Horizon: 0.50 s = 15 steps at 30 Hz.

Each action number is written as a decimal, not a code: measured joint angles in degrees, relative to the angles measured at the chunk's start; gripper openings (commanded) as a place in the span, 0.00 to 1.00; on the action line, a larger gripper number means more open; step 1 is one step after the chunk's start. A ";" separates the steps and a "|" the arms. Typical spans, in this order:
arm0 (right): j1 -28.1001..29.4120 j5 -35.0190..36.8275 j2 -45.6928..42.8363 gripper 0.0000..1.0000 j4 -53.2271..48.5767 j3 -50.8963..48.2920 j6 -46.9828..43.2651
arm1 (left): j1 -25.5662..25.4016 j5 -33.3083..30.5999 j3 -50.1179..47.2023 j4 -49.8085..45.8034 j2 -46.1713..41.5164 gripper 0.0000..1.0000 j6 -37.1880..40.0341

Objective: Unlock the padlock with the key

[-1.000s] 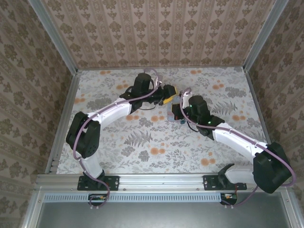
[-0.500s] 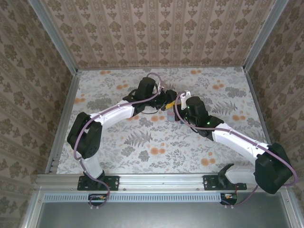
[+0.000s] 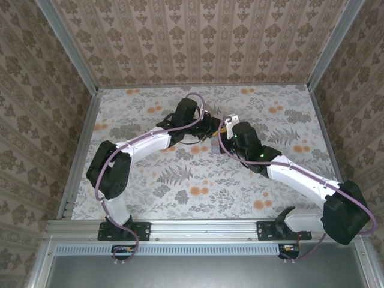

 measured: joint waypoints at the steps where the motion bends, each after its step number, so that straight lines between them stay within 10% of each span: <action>1: 0.07 0.11 0.04 0.00 -0.17 0.07 0.00 | 0.00 -0.13 -0.02 -0.09 0.02 0.05 -0.02; 6: 0.15 0.28 0.37 0.02 -0.81 0.50 -0.15 | 0.00 -0.52 -0.07 -0.15 0.04 0.00 -0.04; 9: 0.20 0.37 0.37 0.38 -0.92 0.68 -0.02 | 0.02 -0.48 -0.07 -0.13 0.04 0.00 0.20; 15: -4.22 -3.52 -3.30 0.47 -1.79 0.20 2.80 | 0.96 -0.74 -0.07 -0.59 0.04 0.00 4.17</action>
